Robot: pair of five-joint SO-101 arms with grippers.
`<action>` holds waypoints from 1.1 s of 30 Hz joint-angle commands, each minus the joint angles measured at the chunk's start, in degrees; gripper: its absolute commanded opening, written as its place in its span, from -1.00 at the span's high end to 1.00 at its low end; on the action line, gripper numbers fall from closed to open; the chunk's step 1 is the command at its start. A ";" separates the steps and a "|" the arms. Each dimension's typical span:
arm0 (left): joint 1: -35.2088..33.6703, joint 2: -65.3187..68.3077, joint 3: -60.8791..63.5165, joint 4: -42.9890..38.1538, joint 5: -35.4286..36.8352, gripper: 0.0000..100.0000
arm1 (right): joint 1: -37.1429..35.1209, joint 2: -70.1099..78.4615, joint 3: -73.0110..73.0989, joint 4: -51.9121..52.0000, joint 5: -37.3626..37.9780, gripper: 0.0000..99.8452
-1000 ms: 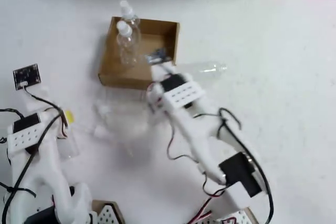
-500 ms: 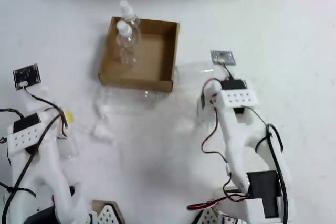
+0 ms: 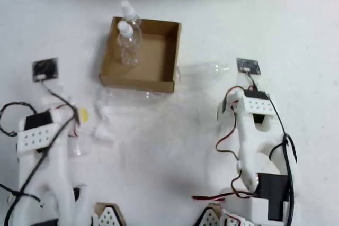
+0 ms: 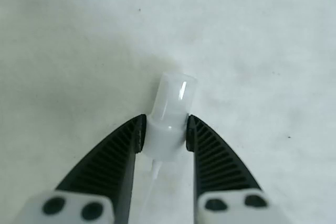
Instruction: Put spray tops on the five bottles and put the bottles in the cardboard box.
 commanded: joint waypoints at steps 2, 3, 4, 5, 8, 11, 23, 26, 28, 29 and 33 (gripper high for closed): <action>23.87 -12.79 -3.78 7.74 0.18 0.96 | 3.30 -2.51 -0.35 -0.92 0.70 0.96; 29.05 -14.20 -3.78 8.09 0.26 0.96 | 3.74 -2.51 -0.35 -0.92 0.70 0.96; 34.07 -14.99 -3.78 8.18 0.44 0.96 | 3.91 -2.51 -0.35 -0.92 0.70 0.96; 38.90 -14.99 -3.78 8.00 1.93 0.95 | 3.91 -2.51 -0.35 -1.27 0.70 0.96; 49.01 -11.74 -3.34 6.15 13.01 0.95 | 4.00 -2.51 0.00 -1.71 0.70 0.96; 53.41 -4.26 -2.37 -0.97 19.87 0.95 | 3.91 -2.51 0.00 -1.71 0.70 0.96; 47.34 26.95 -13.45 -7.91 19.78 0.95 | 3.65 -2.51 0.09 -1.71 0.70 0.96; 47.34 30.55 -15.30 -7.47 19.60 0.95 | 3.65 -2.51 0.09 -1.71 0.79 0.96; 47.34 31.34 -16.79 -5.63 16.88 0.91 | 3.65 -2.51 0.09 -1.71 0.79 0.96; 47.34 31.43 -17.49 -4.40 15.47 0.85 | 3.65 -2.51 0.09 -1.71 0.79 0.96; 47.34 31.34 -18.55 -1.76 14.24 0.60 | 3.65 -2.51 0.18 -1.71 2.20 0.96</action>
